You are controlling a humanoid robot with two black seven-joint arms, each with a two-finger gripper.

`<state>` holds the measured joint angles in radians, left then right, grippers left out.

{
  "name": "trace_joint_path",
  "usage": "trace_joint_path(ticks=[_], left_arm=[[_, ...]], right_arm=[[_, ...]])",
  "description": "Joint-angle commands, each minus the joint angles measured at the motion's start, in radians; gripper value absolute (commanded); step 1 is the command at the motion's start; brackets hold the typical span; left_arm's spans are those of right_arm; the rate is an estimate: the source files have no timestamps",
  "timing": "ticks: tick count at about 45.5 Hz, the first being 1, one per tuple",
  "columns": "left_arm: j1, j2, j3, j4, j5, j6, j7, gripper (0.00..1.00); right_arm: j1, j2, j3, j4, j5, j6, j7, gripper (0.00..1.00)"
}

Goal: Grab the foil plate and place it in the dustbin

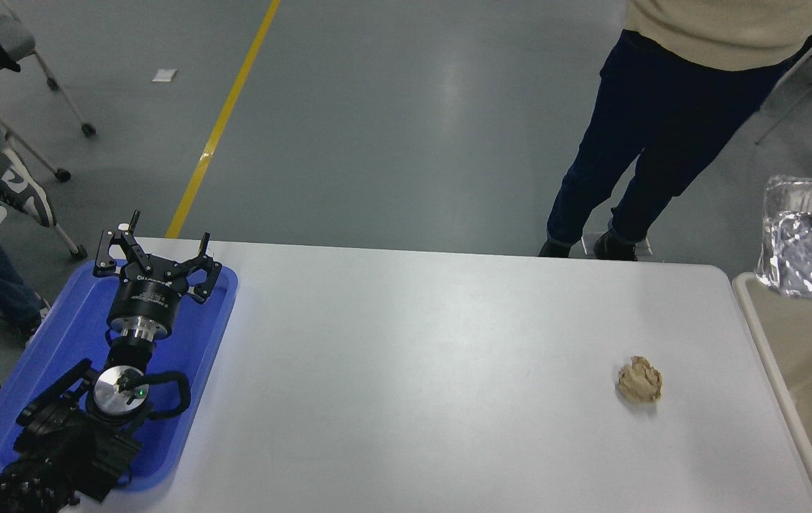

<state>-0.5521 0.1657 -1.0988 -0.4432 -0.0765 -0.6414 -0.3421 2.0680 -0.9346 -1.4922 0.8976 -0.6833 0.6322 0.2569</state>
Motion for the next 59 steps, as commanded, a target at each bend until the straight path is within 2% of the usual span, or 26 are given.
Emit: trace_joint_path(ticks=[1,6,11,17,24,29,32,39,46,59], left_arm=[[0.0,0.0,0.0,0.0,0.0,0.0,0.0,1.0],[0.0,0.0,0.0,0.0,0.0,0.0,0.0,1.0],[0.0,0.0,-0.001,0.0,0.0,0.0,0.0,1.0],[0.0,0.0,-0.001,0.0,0.0,0.0,0.0,1.0],[0.0,0.0,0.0,0.001,0.0,0.0,-0.001,1.0],[0.0,0.0,-0.001,0.0,-0.002,0.002,-0.001,1.0],[0.0,0.0,-0.001,0.0,-0.002,0.002,-0.001,1.0],[0.0,0.0,-0.001,0.001,-0.002,0.002,-0.001,1.0],[0.001,0.0,-0.001,0.001,-0.002,0.003,-0.003,1.0],[0.001,0.0,-0.001,0.001,-0.002,0.003,-0.003,1.0]], right_arm=[[-0.356,-0.078,0.165,-0.341,0.002,-0.043,0.005,0.0],[-0.517,-0.078,0.251,-0.414,0.051,-0.094,0.004,0.0],[-0.638,-0.078,0.34,-0.447,0.164,-0.14,-0.024,0.0],[-0.868,-0.055,0.455,-0.489,0.408,-0.256,-0.094,0.0],[-1.17,0.078,0.676,-0.672,0.665,-0.315,-0.18,0.0],[-1.319,0.14,0.933,-0.738,0.81,-0.359,-0.286,0.0],[-1.396,0.161,1.099,-0.74,0.844,-0.426,-0.324,0.0],[-1.499,0.256,1.366,-0.741,0.846,-0.588,-0.332,0.0],[-1.554,0.306,1.452,-0.757,0.861,-0.69,-0.332,0.0],[-1.617,0.361,1.488,-0.755,0.86,-0.686,-0.327,0.0]])
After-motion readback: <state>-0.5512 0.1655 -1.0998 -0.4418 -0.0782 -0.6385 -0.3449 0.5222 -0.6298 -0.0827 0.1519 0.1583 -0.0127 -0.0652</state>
